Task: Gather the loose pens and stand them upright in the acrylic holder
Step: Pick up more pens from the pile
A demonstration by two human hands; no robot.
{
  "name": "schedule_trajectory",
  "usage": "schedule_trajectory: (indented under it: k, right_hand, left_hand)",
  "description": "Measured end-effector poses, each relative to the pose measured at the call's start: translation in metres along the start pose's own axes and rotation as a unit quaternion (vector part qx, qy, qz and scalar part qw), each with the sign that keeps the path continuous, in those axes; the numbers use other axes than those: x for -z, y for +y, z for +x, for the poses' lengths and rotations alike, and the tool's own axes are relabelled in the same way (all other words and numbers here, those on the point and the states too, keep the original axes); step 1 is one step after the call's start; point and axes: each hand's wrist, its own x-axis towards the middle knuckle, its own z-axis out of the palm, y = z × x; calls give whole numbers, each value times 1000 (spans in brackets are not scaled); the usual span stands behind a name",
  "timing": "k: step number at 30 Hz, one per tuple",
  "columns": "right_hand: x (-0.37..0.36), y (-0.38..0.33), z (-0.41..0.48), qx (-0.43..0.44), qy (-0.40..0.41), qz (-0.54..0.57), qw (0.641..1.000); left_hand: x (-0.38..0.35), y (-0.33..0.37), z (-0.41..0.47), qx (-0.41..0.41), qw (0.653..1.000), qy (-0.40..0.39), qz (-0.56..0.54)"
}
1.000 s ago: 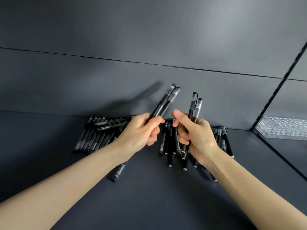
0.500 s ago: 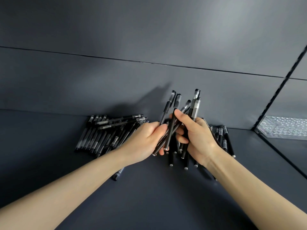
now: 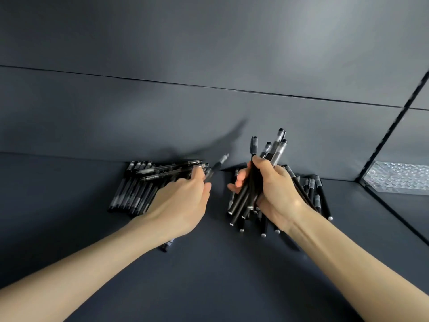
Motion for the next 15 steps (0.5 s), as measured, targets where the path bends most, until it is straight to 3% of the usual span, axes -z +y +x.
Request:
schedule_trajectory:
  k: [5, 10, 15]
  right_hand:
    - [-8, 1, -4, 15, -25, -10, 1000]
    - [-10, 4, 0, 13, -22, -21, 999]
    - [-18, 5, 5, 2, -22, -59, 998]
  left_hand:
    - [-6, 4, -12, -46, 995, -6, 90]
    - [11, -19, 3, -36, 998, 54, -4]
    - [9, -58, 9, -10, 999, 7, -45]
